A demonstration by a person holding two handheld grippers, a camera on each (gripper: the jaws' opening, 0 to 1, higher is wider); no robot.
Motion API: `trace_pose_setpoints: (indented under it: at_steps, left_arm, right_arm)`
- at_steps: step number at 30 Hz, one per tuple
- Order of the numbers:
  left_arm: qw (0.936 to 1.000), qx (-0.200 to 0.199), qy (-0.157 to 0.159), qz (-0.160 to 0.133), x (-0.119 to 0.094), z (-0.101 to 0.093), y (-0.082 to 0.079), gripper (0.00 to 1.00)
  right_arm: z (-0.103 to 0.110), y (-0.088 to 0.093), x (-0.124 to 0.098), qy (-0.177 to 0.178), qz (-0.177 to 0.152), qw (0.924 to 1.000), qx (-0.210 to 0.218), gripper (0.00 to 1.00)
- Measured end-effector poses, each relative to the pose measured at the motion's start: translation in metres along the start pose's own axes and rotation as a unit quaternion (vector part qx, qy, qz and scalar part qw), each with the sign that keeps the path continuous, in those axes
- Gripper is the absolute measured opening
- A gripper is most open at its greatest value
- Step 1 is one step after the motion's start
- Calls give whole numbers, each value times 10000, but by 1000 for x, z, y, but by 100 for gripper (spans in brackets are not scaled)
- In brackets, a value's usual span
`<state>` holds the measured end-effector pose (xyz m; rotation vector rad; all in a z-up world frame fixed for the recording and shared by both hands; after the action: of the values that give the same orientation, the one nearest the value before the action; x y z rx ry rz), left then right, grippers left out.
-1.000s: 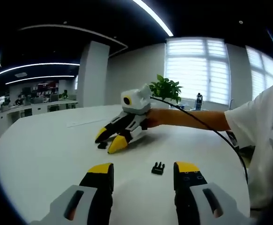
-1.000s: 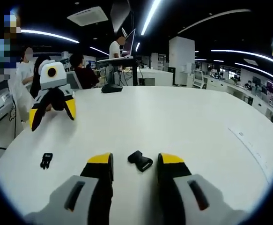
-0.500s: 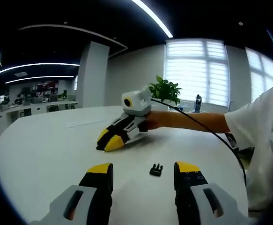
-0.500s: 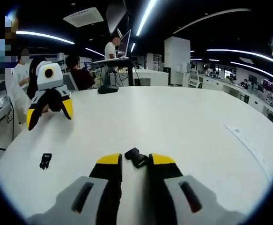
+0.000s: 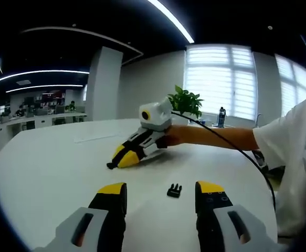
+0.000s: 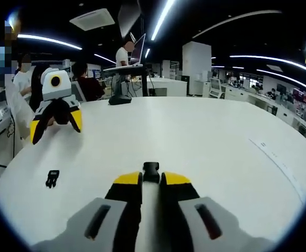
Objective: Snap the two parts of the plastic buckle together until the buckle closes and remains connected.
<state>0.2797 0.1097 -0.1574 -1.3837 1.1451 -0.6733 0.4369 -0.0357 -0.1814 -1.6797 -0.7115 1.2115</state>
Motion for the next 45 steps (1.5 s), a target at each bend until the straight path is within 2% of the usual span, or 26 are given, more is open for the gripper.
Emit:
trace_pose_setpoints:
  at_steps: [12,18,38,45]
  left_arm:
    - [10000,-49,2,26,0,2,1,52]
    - [9999,-84,80,84,3,1,3,52]
    - [9998,-198,46,91,3,5,4,52]
    - [9991,-341,233,-27,5,2,3,52]
  right_arm:
    - [-3,-1,0,-1,-25,9999,148,11]
    - [-2,-3,-8,3,-114,9997,205,11]
    - [-1,6,-36,383,-288,9981,391,11]
    - [0,8,-45,584,-284,9968,461,11]
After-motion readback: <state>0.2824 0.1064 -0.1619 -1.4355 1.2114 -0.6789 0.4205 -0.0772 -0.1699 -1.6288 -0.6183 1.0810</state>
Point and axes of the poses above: the point that each gripper's makers call its tool centre point, and the gripper's own axes: x roughly forward along the fingers, z roughly to its left, y roughly out of its underside, the point moved 6 cm from there along -x, roughly backward along the fingers, and after that the axes turned 8 degrees about y, right-handed, at the moved point
